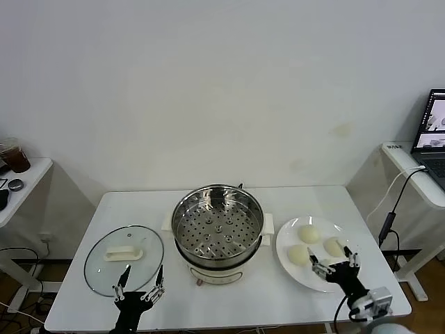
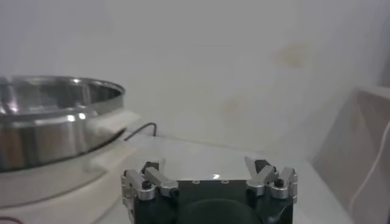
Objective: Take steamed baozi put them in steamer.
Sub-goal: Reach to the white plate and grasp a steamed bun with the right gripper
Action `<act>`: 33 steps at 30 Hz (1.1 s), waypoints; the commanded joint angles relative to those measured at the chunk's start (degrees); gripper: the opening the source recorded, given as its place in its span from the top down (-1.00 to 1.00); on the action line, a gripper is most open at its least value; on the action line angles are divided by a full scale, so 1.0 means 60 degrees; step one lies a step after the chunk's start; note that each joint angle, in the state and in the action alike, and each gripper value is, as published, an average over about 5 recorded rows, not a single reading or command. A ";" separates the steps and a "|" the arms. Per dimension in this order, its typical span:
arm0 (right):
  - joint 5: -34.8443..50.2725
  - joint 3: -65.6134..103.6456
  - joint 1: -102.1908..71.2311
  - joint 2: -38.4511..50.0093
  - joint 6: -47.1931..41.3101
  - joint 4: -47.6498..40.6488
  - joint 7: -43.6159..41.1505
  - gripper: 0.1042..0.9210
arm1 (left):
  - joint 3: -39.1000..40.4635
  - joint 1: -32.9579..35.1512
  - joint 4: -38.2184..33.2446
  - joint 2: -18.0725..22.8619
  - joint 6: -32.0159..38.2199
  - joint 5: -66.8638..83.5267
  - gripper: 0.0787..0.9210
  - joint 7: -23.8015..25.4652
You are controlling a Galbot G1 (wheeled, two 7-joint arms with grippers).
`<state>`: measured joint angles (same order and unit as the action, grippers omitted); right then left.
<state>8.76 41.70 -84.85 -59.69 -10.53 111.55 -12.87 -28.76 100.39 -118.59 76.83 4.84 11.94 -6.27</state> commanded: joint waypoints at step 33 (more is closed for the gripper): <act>-0.4828 -1.1894 1.2781 0.3112 0.0140 -0.7526 -0.8727 -0.76 | -0.0600 0.0142 0.0248 0.0328 -0.0172 -0.0715 -0.77 0.0056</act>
<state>-19.71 -16.31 -18.88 -40.02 -8.30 72.80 -57.60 -31.80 101.18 -117.08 78.71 3.88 7.85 -5.96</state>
